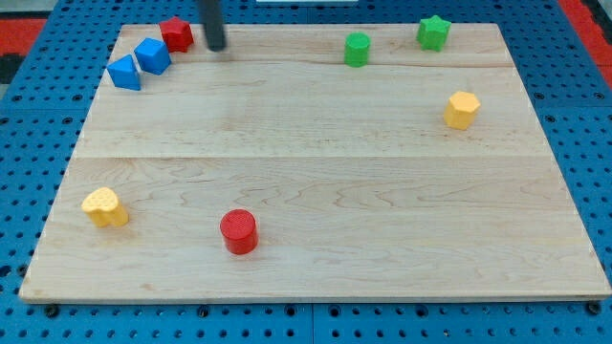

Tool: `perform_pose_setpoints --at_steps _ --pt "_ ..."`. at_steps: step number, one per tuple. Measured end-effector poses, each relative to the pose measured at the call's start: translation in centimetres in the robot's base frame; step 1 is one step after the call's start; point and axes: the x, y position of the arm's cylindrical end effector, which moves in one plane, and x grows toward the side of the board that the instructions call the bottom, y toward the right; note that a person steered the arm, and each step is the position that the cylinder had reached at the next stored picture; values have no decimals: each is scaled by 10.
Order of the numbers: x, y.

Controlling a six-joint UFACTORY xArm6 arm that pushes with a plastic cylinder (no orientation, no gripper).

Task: Push the red circle towards the red star

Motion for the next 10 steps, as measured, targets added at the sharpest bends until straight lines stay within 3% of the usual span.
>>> perform_pose_setpoints --at_steps 2,3,4,7,8,9,10 --pt "230 128" --pt "328 106" --pt "319 -6" --pt "78 -52" --pt "129 -25" --pt "165 -45" --pt "173 8"
